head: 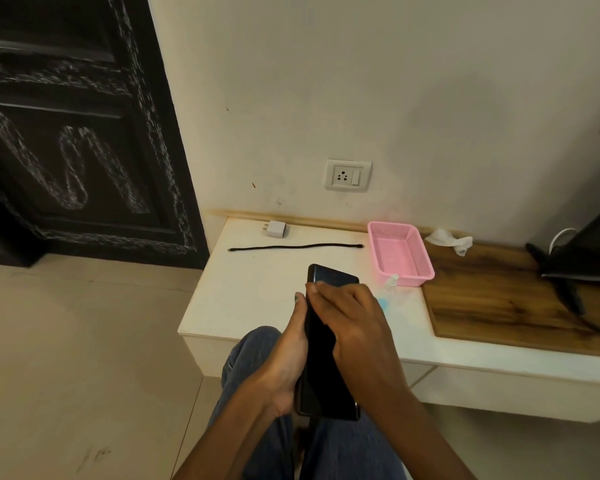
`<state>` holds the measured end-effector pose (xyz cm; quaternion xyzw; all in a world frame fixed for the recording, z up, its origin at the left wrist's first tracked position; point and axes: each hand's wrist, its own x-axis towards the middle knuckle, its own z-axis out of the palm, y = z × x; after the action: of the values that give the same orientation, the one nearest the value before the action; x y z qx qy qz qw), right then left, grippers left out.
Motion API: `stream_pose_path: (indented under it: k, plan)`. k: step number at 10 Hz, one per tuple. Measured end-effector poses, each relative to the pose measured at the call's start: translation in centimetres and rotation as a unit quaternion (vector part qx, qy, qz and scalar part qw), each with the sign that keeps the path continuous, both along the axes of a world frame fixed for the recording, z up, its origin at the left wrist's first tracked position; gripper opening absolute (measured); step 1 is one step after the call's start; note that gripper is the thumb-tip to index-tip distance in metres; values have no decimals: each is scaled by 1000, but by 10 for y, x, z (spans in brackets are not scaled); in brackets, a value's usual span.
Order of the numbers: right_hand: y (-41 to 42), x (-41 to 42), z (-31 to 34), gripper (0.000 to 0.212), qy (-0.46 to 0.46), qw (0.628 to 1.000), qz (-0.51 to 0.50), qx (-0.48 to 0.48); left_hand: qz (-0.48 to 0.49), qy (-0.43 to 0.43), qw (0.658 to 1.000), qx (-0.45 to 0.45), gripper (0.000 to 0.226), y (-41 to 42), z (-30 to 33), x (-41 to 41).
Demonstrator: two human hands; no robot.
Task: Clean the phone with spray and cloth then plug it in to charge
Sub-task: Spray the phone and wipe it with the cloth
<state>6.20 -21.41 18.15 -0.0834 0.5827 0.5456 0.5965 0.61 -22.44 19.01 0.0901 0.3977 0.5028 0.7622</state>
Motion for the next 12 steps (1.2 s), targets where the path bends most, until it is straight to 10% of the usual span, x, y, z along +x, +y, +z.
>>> stream_pose_path:
  k: [1,2,3,4,5,7,8,9,12]
  plan:
    - [0,28,2,51,140,970,-197,-20,7,-11,1000,5,61,-3,1,-3]
    - [9,33,24,71,365,920,-123,69,-9,16,1000,1,57,-4,1,0]
    - [3,-1,12,52,13,1000,-10,-11,-6,8,1000,-1,60,-3,0,-2]
    - [-8,-20,-7,47,52,951,-300,54,10,0,1000,-21,63,-4,-1,-8]
    - [2,13,-3,54,382,895,-225,40,0,3,1000,-7,62,-5,-6,-4]
    - [-12,6,-7,46,400,850,-324,-110,-7,-1,1000,8,65,-3,-7,-10]
    - [3,32,6,45,830,420,-263,-255,-12,26,999,16,63,-3,-7,-11]
    - [28,55,11,30,933,289,-82,-199,-28,49,998,27,57,-2,-3,-9]
    - [25,58,5,32,924,282,-100,-238,-46,53,997,26,65,-1,-11,-14]
